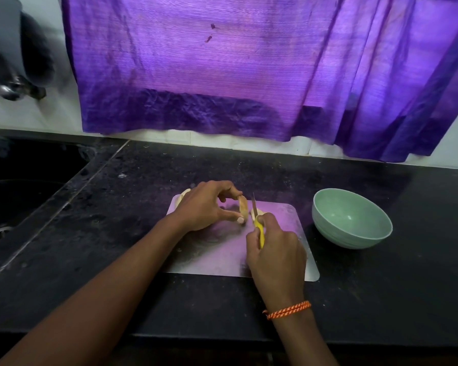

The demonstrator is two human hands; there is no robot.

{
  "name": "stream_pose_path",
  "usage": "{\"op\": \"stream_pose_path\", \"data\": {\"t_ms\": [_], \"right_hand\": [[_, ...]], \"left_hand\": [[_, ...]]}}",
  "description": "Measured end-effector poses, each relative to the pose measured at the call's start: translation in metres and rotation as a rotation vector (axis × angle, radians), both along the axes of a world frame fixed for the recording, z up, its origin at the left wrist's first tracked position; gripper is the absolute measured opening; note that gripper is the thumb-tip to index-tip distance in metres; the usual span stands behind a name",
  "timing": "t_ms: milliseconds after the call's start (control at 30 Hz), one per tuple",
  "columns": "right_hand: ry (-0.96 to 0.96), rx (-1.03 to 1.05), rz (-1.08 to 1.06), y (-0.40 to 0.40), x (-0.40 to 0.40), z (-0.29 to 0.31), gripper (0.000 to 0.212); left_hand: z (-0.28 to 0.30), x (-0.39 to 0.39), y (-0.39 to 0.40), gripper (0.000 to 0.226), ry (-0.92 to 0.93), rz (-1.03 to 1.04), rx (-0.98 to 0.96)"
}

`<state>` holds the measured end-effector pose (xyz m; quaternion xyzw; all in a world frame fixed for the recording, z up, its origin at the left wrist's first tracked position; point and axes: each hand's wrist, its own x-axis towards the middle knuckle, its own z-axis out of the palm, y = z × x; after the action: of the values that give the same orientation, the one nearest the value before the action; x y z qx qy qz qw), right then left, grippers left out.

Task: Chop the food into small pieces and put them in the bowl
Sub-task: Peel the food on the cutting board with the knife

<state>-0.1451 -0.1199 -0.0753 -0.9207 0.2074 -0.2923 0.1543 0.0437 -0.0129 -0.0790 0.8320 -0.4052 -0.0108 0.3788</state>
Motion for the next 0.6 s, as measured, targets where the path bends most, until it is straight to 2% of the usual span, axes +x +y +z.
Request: {"op": "stream_pose_path", "data": {"t_ms": [133, 367, 600], "right_hand": [[-0.065, -0.038, 0.024, 0.0024, -0.0006, -0.0018, 0.022], [-0.046, -0.041, 0.053, 0.0036, -0.0004, -0.0017, 0.021], [0.014, -0.074, 0.037, 0.0038, 0.0003, -0.0005, 0.022]], "left_hand": [[-0.0018, 0.0005, -0.0007, 0.046, -0.007, 0.01, 0.008], [-0.0028, 0.0008, -0.0005, 0.054, -0.019, 0.023, 0.007], [-0.0017, -0.0002, -0.0015, 0.048, -0.016, 0.019, -0.002]]}}
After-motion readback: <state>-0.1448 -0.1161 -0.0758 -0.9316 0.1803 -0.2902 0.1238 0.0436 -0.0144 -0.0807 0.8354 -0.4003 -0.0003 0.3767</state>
